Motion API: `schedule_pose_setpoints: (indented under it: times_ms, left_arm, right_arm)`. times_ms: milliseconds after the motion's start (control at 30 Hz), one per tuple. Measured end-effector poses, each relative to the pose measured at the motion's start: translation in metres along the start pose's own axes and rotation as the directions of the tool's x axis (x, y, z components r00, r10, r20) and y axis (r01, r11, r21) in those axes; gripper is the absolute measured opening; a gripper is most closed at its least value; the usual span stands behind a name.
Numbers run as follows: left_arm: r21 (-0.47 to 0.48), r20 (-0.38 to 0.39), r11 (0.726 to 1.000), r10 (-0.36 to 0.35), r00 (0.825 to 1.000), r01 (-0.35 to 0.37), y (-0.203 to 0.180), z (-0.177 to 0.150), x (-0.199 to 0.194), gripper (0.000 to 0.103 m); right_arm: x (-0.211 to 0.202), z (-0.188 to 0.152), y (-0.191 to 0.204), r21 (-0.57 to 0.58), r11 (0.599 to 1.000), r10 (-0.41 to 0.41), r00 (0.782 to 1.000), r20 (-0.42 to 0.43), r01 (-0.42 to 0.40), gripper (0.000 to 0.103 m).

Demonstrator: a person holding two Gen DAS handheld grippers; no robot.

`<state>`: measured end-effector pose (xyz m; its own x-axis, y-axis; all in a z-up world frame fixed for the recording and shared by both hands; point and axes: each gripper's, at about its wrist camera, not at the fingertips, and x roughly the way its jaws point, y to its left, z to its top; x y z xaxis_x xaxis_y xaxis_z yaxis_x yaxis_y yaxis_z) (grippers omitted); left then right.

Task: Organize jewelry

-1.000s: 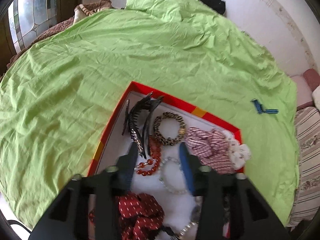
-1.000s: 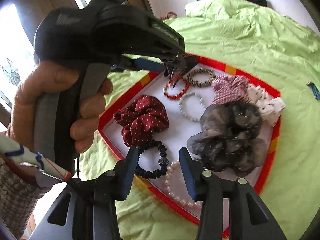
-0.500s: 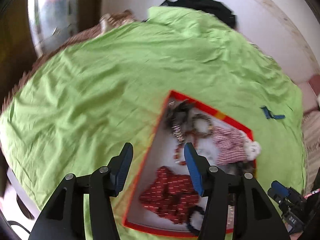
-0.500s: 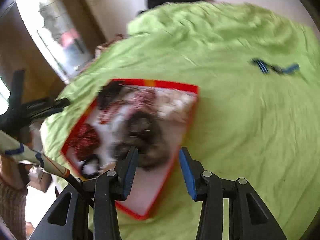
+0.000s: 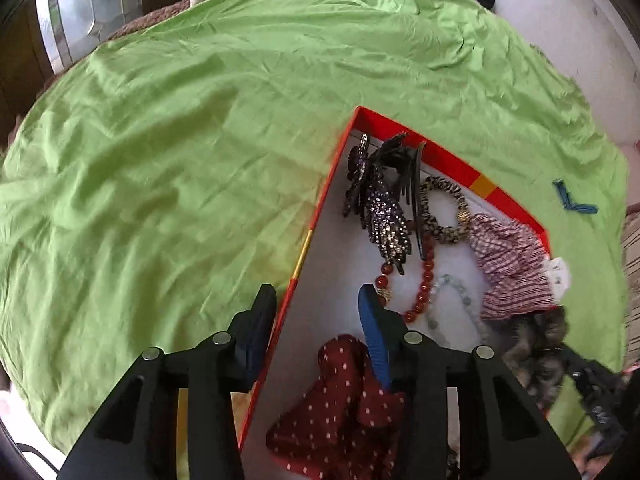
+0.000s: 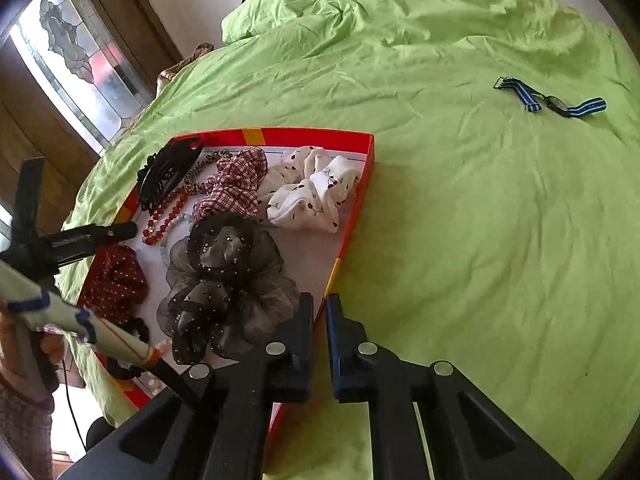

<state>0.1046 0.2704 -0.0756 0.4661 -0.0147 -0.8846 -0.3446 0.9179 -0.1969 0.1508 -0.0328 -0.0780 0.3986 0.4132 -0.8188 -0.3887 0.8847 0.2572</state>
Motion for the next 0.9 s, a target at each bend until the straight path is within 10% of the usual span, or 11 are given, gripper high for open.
schedule_pose_setpoints:
  times_ms: [233,467,567,667,900]
  left_arm:
    - [-0.023,0.045,1.0,0.016,0.999,-0.015,0.003,0.0,-0.011,0.037]
    - [-0.021,0.084,0.998,0.054,0.995,-0.052,0.005,-0.011,-0.036,0.042]
    - [-0.001,0.015,0.999,0.052,0.999,-0.052,-0.001,-0.01,-0.018,0.036]
    - [0.011,0.012,0.996,0.09,0.996,-0.09,-0.008,-0.006,-0.011,0.033]
    - [0.036,0.003,0.998,0.041,0.999,-0.042,-0.046,0.001,0.003,0.033]
  right_arm:
    - [-0.006,-0.001,0.0,0.009,1.0,0.008,1.0,0.028,-0.008,0.008]
    - [-0.022,-0.02,0.012,-0.027,0.999,0.019,1.0,0.021,-0.019,0.038]
    - [-0.007,-0.022,0.021,-0.047,0.999,-0.021,1.0,-0.015,0.02,0.037]
    - [0.003,-0.018,0.018,-0.038,0.998,-0.046,0.998,-0.037,0.045,0.013]
    - [-0.004,-0.013,-0.013,0.027,0.994,-0.109,0.994,-0.015,0.11,0.01]
